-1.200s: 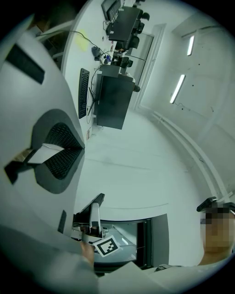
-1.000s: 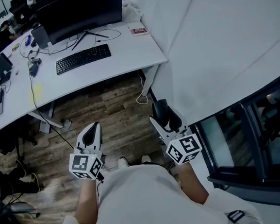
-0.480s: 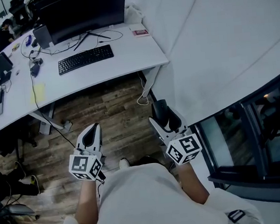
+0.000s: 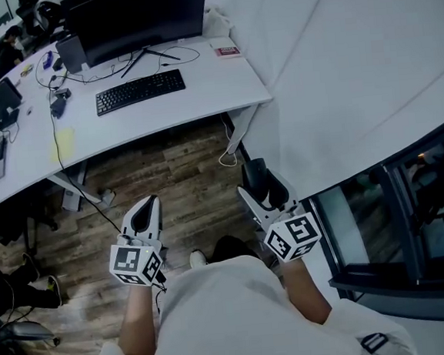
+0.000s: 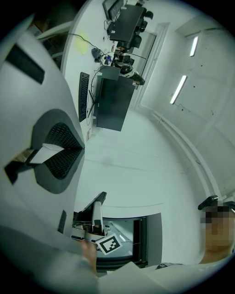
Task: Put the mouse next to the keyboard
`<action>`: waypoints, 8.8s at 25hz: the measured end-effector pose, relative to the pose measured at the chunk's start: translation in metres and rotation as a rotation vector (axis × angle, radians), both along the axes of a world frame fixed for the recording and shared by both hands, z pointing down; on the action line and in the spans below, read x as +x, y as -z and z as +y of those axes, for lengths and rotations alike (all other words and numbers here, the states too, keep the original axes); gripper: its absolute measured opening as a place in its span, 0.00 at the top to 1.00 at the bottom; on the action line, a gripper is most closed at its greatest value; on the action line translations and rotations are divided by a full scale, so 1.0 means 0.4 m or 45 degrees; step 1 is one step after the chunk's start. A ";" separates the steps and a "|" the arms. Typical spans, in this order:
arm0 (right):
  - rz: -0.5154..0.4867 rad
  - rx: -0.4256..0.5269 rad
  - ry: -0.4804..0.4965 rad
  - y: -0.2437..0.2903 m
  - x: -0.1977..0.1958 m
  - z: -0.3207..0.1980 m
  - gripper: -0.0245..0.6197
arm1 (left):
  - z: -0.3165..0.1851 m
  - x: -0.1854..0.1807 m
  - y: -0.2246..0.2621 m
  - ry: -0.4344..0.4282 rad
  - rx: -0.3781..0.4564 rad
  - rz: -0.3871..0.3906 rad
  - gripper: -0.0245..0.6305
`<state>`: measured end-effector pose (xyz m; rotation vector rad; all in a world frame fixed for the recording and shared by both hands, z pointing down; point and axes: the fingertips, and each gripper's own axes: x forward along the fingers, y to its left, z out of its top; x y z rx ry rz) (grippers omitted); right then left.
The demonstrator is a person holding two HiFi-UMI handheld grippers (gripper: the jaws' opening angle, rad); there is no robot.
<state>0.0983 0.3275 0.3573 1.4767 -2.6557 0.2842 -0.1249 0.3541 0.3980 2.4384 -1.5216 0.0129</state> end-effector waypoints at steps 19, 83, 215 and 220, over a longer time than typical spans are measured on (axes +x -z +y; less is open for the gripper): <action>-0.002 -0.003 0.009 0.002 -0.027 -0.043 0.46 | -0.042 -0.004 -0.010 -0.018 -0.012 0.000 0.95; -0.051 -0.072 0.224 -0.045 0.039 -0.594 0.46 | -0.531 0.119 -0.005 0.123 -0.067 -0.070 0.95; 0.006 -0.182 0.070 -0.153 -0.141 -1.199 0.46 | -1.239 -0.022 -0.094 -0.104 -0.120 -0.010 0.95; 0.016 -0.181 0.048 -0.156 -0.167 -1.218 0.46 | -1.265 -0.043 -0.104 -0.139 -0.122 -0.006 0.95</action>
